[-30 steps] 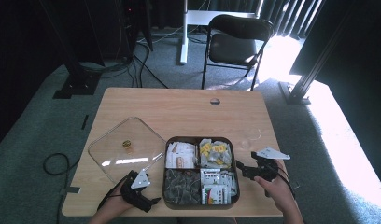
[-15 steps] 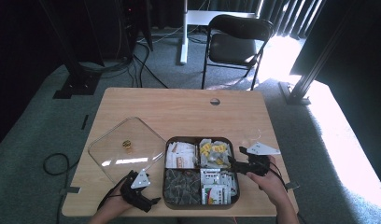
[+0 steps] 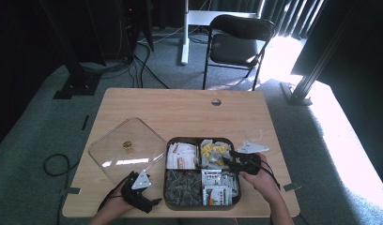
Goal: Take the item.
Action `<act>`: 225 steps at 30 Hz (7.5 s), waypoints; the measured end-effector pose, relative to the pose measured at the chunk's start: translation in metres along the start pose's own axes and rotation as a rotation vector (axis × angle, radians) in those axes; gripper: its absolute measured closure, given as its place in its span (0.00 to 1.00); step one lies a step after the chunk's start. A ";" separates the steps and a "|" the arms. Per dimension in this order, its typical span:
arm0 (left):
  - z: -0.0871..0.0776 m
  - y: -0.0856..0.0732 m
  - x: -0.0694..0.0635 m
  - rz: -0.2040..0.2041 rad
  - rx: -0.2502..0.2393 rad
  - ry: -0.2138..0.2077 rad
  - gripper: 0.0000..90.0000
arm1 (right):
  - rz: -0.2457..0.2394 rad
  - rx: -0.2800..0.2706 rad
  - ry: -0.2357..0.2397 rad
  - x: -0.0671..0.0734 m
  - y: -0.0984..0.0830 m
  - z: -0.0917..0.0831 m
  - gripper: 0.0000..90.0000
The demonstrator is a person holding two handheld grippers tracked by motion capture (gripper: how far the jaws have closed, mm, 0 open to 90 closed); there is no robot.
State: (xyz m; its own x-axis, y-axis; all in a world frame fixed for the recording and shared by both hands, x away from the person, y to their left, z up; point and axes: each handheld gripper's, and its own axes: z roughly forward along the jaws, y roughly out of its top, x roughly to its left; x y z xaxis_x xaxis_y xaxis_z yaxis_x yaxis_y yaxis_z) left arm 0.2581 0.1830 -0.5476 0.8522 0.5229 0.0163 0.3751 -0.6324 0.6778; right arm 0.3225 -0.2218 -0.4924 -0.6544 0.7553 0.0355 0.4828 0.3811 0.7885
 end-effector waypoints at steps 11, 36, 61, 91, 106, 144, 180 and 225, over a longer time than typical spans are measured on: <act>0.000 0.000 0.000 0.001 0.000 0.000 0.00 | -0.027 0.080 -0.013 0.002 -0.003 0.016 0.79; 0.000 0.000 0.000 0.000 0.000 0.000 0.00 | 0.043 -0.036 0.047 0.004 0.015 -0.007 0.99; 0.000 0.000 0.000 0.000 -0.001 0.001 0.00 | 0.064 -0.137 0.080 0.001 0.036 -0.027 0.99; 0.000 0.000 0.000 -0.001 -0.001 -0.001 0.00 | 0.111 -0.252 -0.017 -0.039 0.058 -0.057 0.99; 0.000 0.000 0.000 0.001 0.000 0.001 0.00 | 0.182 -0.267 -0.087 -0.074 0.053 -0.068 0.99; 0.000 0.000 0.000 -0.001 -0.001 0.000 0.00 | 0.303 -0.202 -0.127 -0.110 0.030 -0.041 0.87; 0.000 0.000 0.000 -0.001 0.000 0.000 0.00 | 0.134 -0.298 0.025 -0.074 0.019 -0.046 0.28; 0.000 0.000 0.000 0.000 0.000 0.000 0.00 | 0.001 -0.121 0.092 -0.053 -0.057 -0.034 0.15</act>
State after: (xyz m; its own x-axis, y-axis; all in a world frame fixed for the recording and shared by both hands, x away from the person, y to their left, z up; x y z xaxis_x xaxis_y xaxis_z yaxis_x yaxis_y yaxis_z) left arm 0.2581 0.1830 -0.5476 0.8522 0.5230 0.0159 0.3755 -0.6324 0.6776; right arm 0.3099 -0.3019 -0.5183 -0.7069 0.7018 0.0879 0.4136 0.3093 0.8563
